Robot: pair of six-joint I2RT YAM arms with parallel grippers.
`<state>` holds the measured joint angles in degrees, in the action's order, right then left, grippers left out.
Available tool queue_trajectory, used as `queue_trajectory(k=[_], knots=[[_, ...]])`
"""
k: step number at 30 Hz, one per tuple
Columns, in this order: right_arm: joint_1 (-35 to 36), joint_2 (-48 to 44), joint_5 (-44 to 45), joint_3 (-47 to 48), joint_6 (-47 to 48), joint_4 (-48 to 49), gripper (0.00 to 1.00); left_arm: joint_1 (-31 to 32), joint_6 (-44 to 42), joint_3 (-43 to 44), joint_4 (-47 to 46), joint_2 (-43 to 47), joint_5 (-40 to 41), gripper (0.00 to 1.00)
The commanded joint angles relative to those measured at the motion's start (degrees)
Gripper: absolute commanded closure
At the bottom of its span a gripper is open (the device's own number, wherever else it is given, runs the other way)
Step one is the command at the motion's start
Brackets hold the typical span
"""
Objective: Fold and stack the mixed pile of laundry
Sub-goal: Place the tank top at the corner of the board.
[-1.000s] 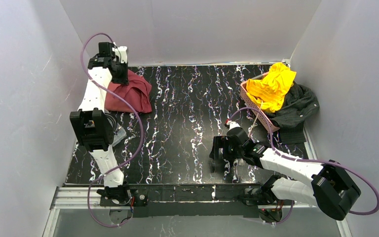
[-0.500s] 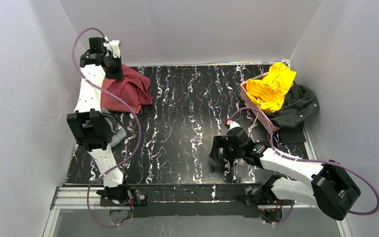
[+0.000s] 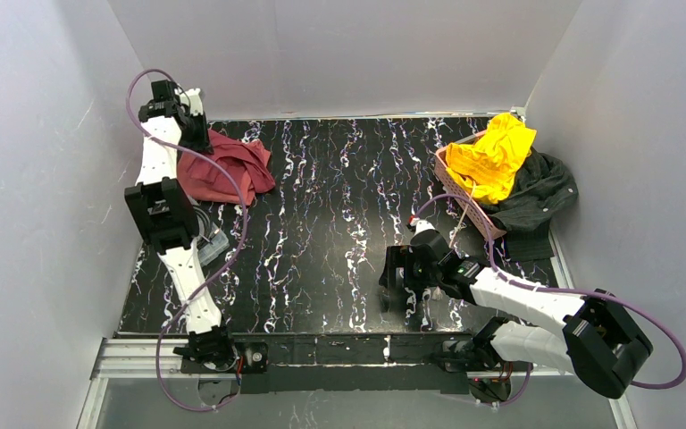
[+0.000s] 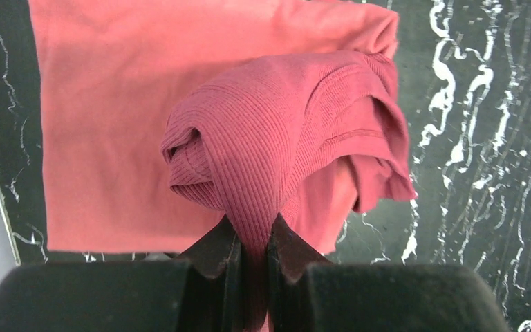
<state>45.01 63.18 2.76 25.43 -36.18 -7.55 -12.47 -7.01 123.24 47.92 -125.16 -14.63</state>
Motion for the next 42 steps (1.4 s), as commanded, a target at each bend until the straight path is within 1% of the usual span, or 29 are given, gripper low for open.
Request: queue_trajectory(k=[1,3,4,5,6,7,8,9,10,11,12,14,17,19,22,24,26,28,30,35,38,42], knots=[[-0.2,1.0,-1.1,1.9,-0.4,-1.0,0.02,-1.5,0.2,6.6,-0.5,-3.6,-2.2,1.00],[-0.2,1.4,-1.6,2.1,-0.6,-0.8,0.02,-2.0,0.4,9.5,-1.2,-6.1,-2.5,1.00],[-0.2,1.6,-2.0,2.3,-0.6,-0.8,0.02,-2.3,0.7,10.7,-1.8,-7.1,-1.4,1.00],[-0.2,1.9,-2.2,2.7,-0.6,-1.0,0.02,-2.6,1.2,11.5,-2.6,-7.9,-0.1,0.94],[-0.2,2.3,-2.4,3.0,-0.6,-1.1,0.02,-3.0,1.7,12.1,-3.2,-8.5,0.8,0.80],[-0.2,2.6,-2.4,3.4,-0.5,-1.3,0.02,-3.4,2.8,12.8,-3.6,-9.2,2.3,0.62],[-0.2,2.9,-2.4,3.7,-0.4,-1.4,0.02,-4.0,4.6,13.2,-3.8,-9.5,4.4,0.50],[-0.2,3.1,-2.4,4.1,-0.3,-1.5,0.02,-4.4,5.9,13.1,-3.8,-9.4,6.4,0.42],[-0.2,3.3,-2.4,4.4,-0.1,-1.6,0.02,-4.6,7.5,12.8,-3.9,-9.0,8.8,0.37],[-0.2,3.3,-2.4,4.5,-0.1,-1.7,0.02,-4.7,9.4,11.8,-4.0,-8.3,11.3,0.36],[-0.2,3.3,-2.4,4.6,0.0,-1.7,0.02,-4.8,10.5,10.5,-4.4,-7.2,12.8,0.34],[-0.2,3.0,-2.4,4.6,0.0,-1.6,0.02,-4.9,13.6,6.6,-5.7,-4.5,12.7,0.34],[-0.2,2.5,-2.4,4.4,0.1,-1.4,0.02,-4.2,16.9,-3.6,-11.1,1.1,7.4,0.34],[-0.2,2.4,-2.4,4.3,0.4,-1.1,0.02,-2.0,16.6,-7.7,-13.6,3.8,7.5,0.34],[-0.1,2.3,-2.0,4.8,1.4,-1.0,0.03,0.0,19.7,-10.7,-13.8,5.3,2.5,0.35],[-0.2,2.5,-1.6,5.7,2.4,-1.2,0.03,1.2,22.2,-15.3,-15.9,7.0,-0.7,0.37],[-0.2,2.9,-1.5,6.6,3.3,-1.8,0.03,3.2,23.2,-20.9,-18.2,8.8,-0.7,0.38],[-0.2,3.1,-1.6,7.1,3.9,-1.7,0.03,5.6,24.0,-23.8,-19.4,9.7,-0.6,0.38],[-0.2,3.2,-1.8,7.2,4.1,-1.4,0.04,8.2,24.7,-25.5,-20.6,9.9,-0.1,0.40],[-0.1,2.7,-2.1,6.5,4.0,-0.9,0.04,14.1,24.3,-25.1,-20.3,8.7,2.7,0.44],[-0.1,2.5,-2.2,5.8,3.8,-0.6,0.04,14.5,24.2,-23.5,-17.5,7.1,5.1,0.46],[-0.1,2.4,-2.0,5.4,3.7,-0.5,0.04,14.6,24.0,-23.5,-16.5,6.0,7.0,0.49]])
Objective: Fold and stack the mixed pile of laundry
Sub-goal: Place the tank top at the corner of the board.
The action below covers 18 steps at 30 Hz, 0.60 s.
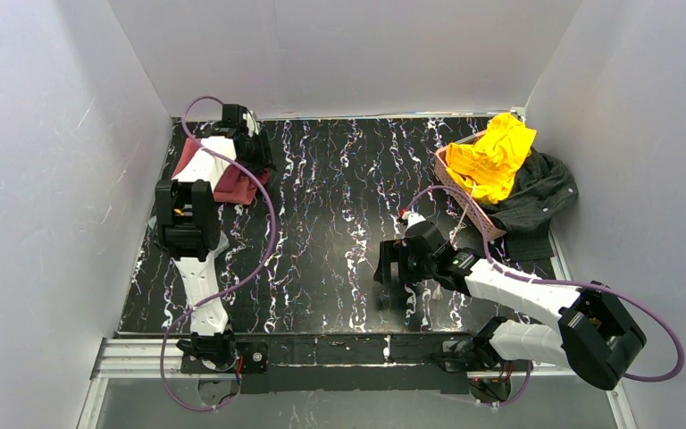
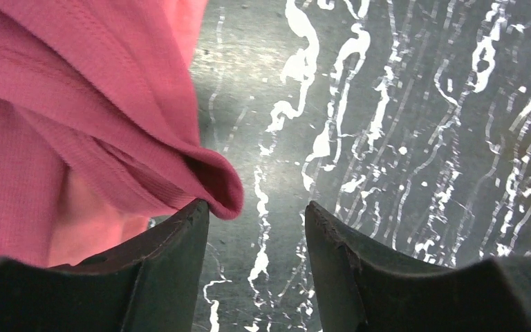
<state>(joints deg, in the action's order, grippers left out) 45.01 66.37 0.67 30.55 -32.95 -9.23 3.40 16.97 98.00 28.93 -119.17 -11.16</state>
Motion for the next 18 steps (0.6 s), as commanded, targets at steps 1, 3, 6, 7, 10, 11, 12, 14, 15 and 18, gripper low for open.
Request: queue_trajectory(k=[1,3,6,7,10,11,12,14,15,18], knots=[[-0.2,-0.8,0.1,0.3,0.4,1.1,0.04,-1.3,-0.2,2.2,2.9,-0.3,3.9,0.50],[-0.2,-0.7,0.2,0.2,0.4,1.1,0.04,-0.9,-0.8,2.4,3.6,-0.3,5.3,0.50],[-0.2,-0.7,0.3,0.2,0.3,1.2,0.04,-0.3,-2.0,2.5,4.4,-0.1,8.2,0.50],[-0.1,-0.7,0.3,0.1,0.2,1.2,0.04,-0.2,-2.4,2.5,4.5,-0.2,8.7,0.50],[-0.2,-0.8,0.4,0.1,0.2,1.1,0.04,-0.1,-3.2,2.8,4.5,-1.1,9.1,0.50],[-0.2,-0.8,0.4,0.1,0.2,1.0,0.04,-0.1,-3.4,3.1,4.5,-1.4,8.9,0.52],[-0.2,-0.9,0.5,0.1,0.2,0.9,0.04,-0.1,-3.6,3.3,4.3,-1.8,8.7,0.54],[-0.1,-1.1,0.6,0.0,0.2,0.8,0.04,-0.1,-3.7,3.7,4.2,-2.2,8.3,0.62],[-0.2,-1.2,0.6,-0.1,0.2,0.7,0.04,-0.1,-3.8,3.9,4.2,-2.4,8.1,0.65],[-0.1,-1.2,0.7,-0.2,0.2,0.7,0.04,-0.1,-3.7,3.4,3.7,-1.8,8.1,0.77]])
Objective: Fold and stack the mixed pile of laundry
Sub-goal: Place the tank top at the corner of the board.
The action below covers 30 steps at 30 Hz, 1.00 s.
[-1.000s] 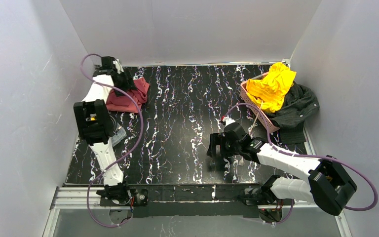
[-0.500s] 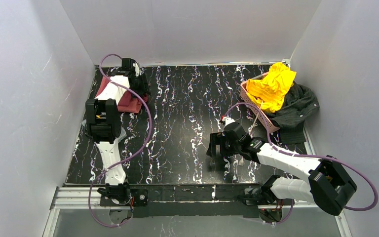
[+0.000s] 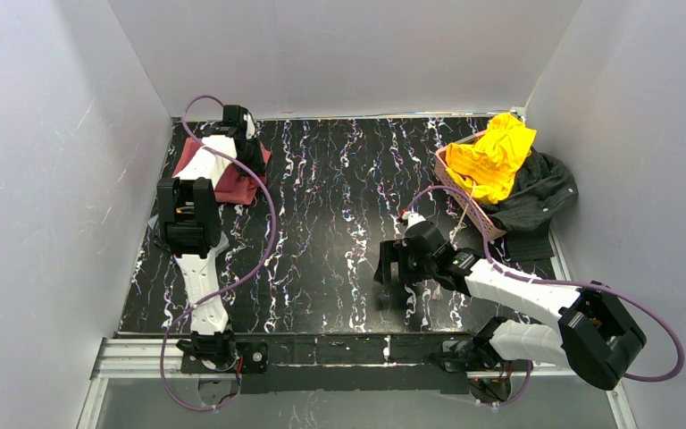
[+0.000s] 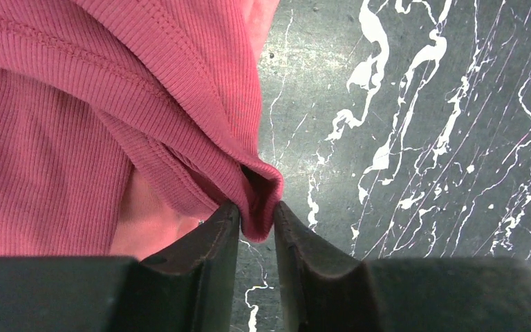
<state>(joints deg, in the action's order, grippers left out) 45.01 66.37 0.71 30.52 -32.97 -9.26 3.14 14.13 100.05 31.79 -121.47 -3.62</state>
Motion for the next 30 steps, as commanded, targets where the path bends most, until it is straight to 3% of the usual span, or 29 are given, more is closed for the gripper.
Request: queue_trajectory(k=[1,5,16,22,30], knots=[[-0.1,-1.1,0.6,-0.2,0.2,0.7,0.04,0.1,-0.9,1.2,0.7,0.7,0.5,0.80],[-0.2,-1.0,0.6,-0.3,0.2,0.9,0.04,0.2,-0.1,-0.1,0.1,1.3,-0.3,1.00],[-0.1,-1.3,0.4,-0.9,0.2,1.2,0.04,-1.5,5.1,-11.2,-7.5,7.8,-0.4,1.00],[-0.1,-0.5,0.2,-0.8,0.1,1.7,0.04,-2.5,5.2,-10.2,-7.3,6.4,-1.4,0.78],[-0.1,0.6,-0.4,-0.7,0.1,2.3,0.04,-2.9,4.7,-9.9,-6.9,5.9,-0.6,0.71]])
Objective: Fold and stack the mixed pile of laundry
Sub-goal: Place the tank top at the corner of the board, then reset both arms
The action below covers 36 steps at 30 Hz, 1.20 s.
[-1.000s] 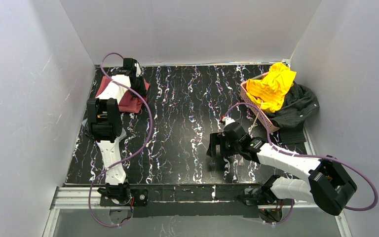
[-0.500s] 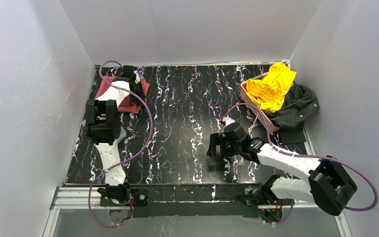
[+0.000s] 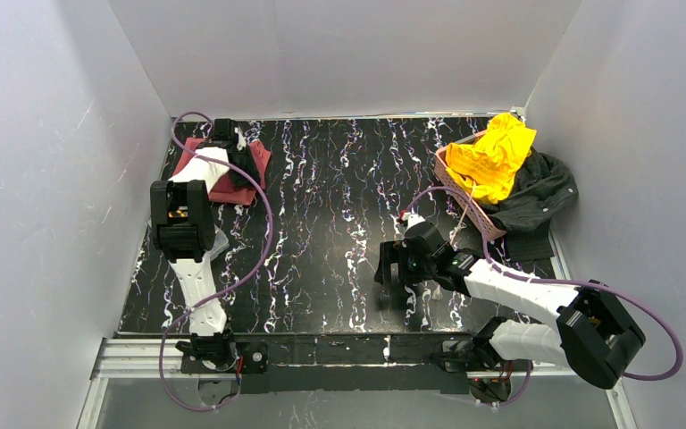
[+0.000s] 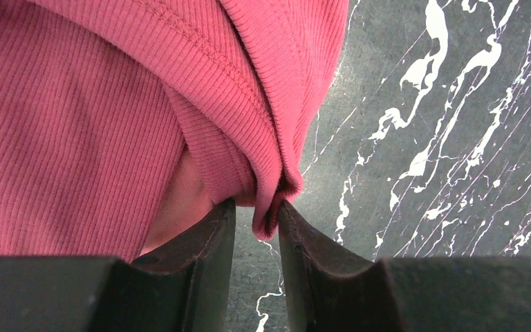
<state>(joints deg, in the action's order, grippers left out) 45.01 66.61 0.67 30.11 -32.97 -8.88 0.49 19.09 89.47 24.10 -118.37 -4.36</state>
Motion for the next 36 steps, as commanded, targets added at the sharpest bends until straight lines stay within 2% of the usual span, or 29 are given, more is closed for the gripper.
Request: queue_trajectory(k=[1,6,15,19,22,25,30,33,36], knots=[[-0.2,0.3,-0.3,-0.3,0.1,2.0,0.04,-0.2,-0.3,0.7,0.9,2.9,0.3,0.70],[-0.2,0.6,-0.3,-0.6,0.1,2.4,0.04,-0.3,-0.9,-0.2,0.5,4.2,1.5,0.63],[-0.2,0.6,-0.3,-0.8,0.0,2.5,0.04,-0.2,-1.9,0.1,1.1,4.2,3.1,0.59],[-0.2,0.6,-0.3,-0.8,-0.1,2.5,0.04,-0.3,-2.0,-0.1,0.0,3.4,1.5,0.56],[-0.2,0.5,-0.3,-0.8,0.0,2.4,0.04,-0.2,-2.1,0.1,-1.5,2.4,-0.8,0.62],[-0.1,0.6,-0.3,-0.8,-0.1,2.3,0.04,-0.2,-1.9,0.3,-3.0,2.5,-2.3,0.77],[-0.1,1.2,-1.1,-0.8,-0.3,2.8,0.05,-0.2,-1.6,-0.1,-4.6,4.1,-2.9,0.82],[-0.1,1.4,-2.2,-0.9,-0.5,3.0,0.05,-0.2,-1.6,-0.7,-4.7,5.1,-3.4,0.95],[-0.2,1.1,-2.3,-0.9,-0.5,2.8,0.06,-0.4,-1.6,-0.8,-2.7,7.0,-4.1,1.00]])
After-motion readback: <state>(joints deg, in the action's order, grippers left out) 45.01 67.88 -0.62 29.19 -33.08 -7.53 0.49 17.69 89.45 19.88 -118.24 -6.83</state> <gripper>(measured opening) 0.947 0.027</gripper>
